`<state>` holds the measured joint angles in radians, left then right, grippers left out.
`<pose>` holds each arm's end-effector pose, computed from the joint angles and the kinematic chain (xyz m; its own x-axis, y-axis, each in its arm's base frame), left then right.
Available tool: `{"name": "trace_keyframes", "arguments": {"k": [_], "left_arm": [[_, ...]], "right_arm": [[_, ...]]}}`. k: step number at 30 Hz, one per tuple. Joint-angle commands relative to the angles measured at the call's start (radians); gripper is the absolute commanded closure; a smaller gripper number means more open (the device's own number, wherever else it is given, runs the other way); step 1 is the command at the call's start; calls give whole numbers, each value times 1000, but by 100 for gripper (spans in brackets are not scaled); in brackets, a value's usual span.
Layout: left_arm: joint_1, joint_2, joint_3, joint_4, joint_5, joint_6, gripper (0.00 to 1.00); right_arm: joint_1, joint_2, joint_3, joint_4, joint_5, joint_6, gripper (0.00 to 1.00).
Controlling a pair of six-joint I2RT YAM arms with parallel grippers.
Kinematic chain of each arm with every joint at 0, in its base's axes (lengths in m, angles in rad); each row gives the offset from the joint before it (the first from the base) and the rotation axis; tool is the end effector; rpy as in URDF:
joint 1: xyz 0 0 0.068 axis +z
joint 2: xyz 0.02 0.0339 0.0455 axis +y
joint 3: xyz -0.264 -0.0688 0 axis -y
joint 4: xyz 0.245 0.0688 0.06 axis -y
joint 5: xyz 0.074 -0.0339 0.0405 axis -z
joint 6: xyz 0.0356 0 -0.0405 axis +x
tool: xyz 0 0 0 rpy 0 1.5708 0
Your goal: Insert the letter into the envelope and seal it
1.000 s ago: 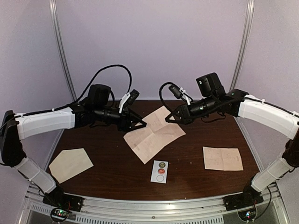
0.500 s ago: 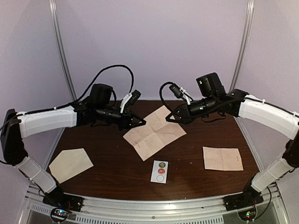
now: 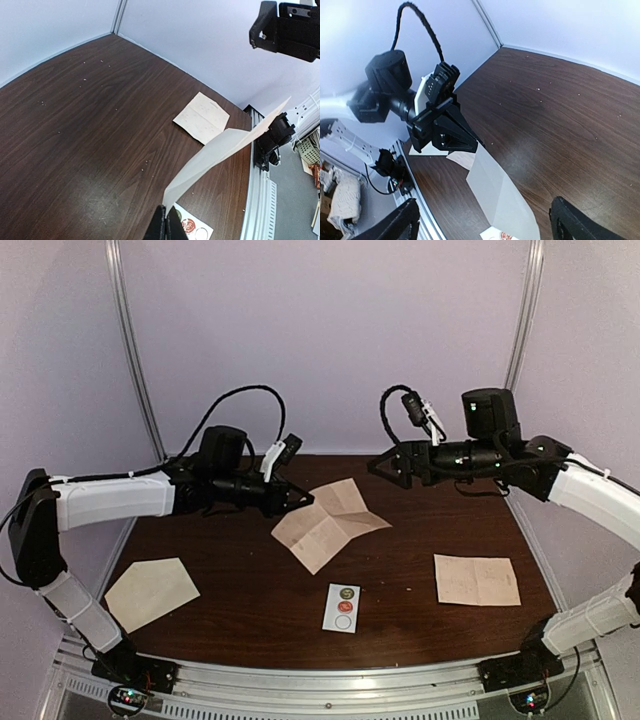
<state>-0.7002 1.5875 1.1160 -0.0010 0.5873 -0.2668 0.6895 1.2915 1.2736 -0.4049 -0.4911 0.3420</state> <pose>0.2643 -0.2485 0.2725 -0.5766 0.1989 -0.7924 0.7896 0.3847 -0.4780 0.2126 0.1970 0.3796 -0.5977 -0.1095 -0.7942 -0.7349 0.4708 0.4881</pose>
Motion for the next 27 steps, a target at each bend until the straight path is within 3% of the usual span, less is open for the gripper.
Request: {"name": "trace_keyframes", "arguments": {"k": [1,5,9,13,20,23,27], "left_arm": [[2,-29,-27,74,-37,-54,100],[0,-73,-54,76,-55,-119,100],[-41,-120,-66,110,-78,-196,100],[-53,-123,-51,154,-70,-305,100],[-83,-114,20,169,-91,-436,100],[-91,-118,39,152,-73,-461,100],[-93,-121,59,91,-19,-440,100]], "right_arm": [[-7,-113,-121,148,59,60,2],[-18,-171,-190,193,53,97,2],[-42,-234,-182,120,152,117,2],[-46,-326,-239,158,190,143,2],[-46,-461,-392,266,-87,-17,0],[-45,-445,-427,301,-216,-20,0],[-23,-384,-383,310,-259,-35,0]]}}
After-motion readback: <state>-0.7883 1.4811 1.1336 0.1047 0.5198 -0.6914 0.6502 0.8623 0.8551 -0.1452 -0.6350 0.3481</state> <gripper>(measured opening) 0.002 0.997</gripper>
